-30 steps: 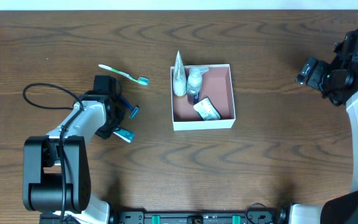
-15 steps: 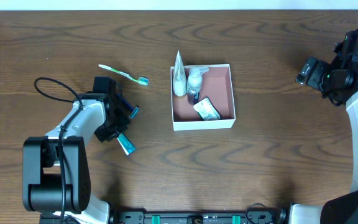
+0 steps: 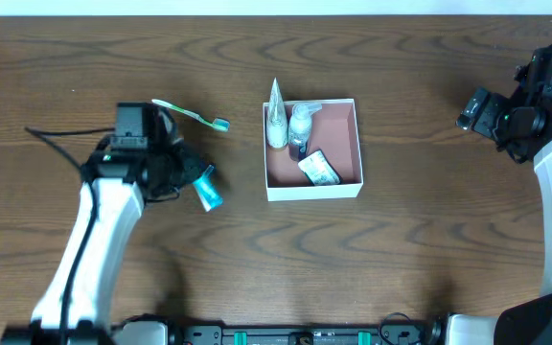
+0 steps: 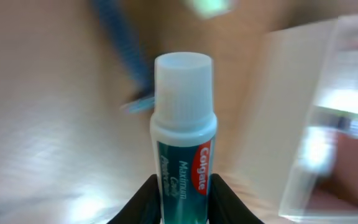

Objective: Pack container
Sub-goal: 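Carry the Colgate tube into the white box and release it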

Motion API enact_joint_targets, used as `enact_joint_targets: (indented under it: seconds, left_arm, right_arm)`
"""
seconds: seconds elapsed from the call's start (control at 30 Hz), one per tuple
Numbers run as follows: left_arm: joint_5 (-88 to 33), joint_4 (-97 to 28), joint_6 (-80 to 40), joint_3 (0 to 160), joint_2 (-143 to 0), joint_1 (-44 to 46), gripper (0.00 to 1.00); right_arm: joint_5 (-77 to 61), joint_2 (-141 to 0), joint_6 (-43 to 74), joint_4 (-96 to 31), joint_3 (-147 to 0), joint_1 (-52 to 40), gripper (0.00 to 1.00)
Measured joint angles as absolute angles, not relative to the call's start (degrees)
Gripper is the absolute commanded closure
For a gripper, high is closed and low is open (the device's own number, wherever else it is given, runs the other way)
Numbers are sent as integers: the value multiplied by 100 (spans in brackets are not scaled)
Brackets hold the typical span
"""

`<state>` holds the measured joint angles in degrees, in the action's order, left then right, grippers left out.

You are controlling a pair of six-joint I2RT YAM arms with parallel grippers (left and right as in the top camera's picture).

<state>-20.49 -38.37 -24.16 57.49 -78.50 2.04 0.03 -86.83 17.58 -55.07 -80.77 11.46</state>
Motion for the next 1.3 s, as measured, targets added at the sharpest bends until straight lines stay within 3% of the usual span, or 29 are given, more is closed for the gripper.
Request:
enact_joint_targets:
  seconds: [0.33,0.67,1.07,1.13,1.3]
  left_arm:
    - [-3052,-2119,-2329,5784,-6845,1754,75]
    - [-1734,-1127,-2303,5784,-7481,3492,75]
    - [-550,19,-1658,5784,-8586,4357,75]
    - [-515,148,-1594,5784,-8687,4375,66]
    - [-233,268,-1415,5784,-8777,4372,26]
  right_arm:
    - [3,-8683,1758,-5509,-8077,1146,1]
    - [3,-8683,1758,-5507,-8077,1146,1]
    - [3,-8683,1758,-5507,-8077,1146,1]
    - [3,-8683,1758,-5507,-8077,1146,1]
    - [3,-8683,1758,-5507,-8077,1146,1]
